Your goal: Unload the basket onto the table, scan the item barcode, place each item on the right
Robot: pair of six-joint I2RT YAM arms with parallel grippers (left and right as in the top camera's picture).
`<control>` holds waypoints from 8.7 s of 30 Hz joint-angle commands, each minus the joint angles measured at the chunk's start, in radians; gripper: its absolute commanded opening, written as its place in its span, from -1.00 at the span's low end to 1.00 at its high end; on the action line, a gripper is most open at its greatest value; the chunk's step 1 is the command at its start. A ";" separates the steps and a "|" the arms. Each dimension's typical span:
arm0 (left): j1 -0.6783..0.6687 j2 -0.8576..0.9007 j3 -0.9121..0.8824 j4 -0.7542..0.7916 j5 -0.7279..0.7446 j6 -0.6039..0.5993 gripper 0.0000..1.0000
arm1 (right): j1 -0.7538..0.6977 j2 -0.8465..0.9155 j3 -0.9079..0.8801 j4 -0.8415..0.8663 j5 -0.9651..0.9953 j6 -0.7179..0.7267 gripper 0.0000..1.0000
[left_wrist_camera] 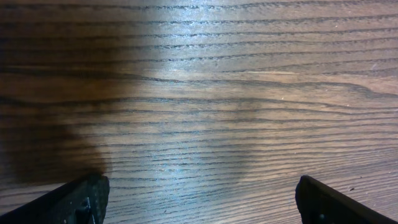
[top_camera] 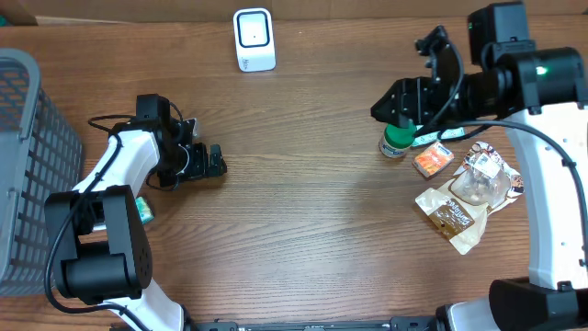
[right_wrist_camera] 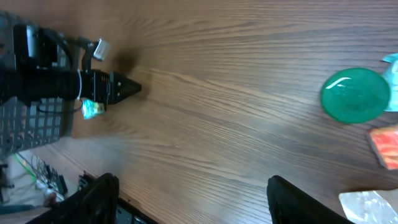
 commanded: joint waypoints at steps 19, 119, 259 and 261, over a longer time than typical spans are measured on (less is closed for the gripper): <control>0.003 0.012 0.017 0.156 -0.006 0.038 0.68 | 0.026 0.082 -0.042 0.003 0.016 0.007 0.56; 0.219 -0.091 -0.315 0.140 -0.353 -0.143 -0.63 | 0.026 0.082 -0.042 0.014 0.069 0.007 0.66; -0.354 0.174 0.510 -0.318 -0.278 -0.064 -0.70 | 0.122 0.082 -0.314 0.303 0.023 0.203 0.50; -0.354 0.174 0.510 -0.311 -0.280 -0.082 -0.67 | 0.168 0.086 -0.355 0.381 0.027 0.212 0.49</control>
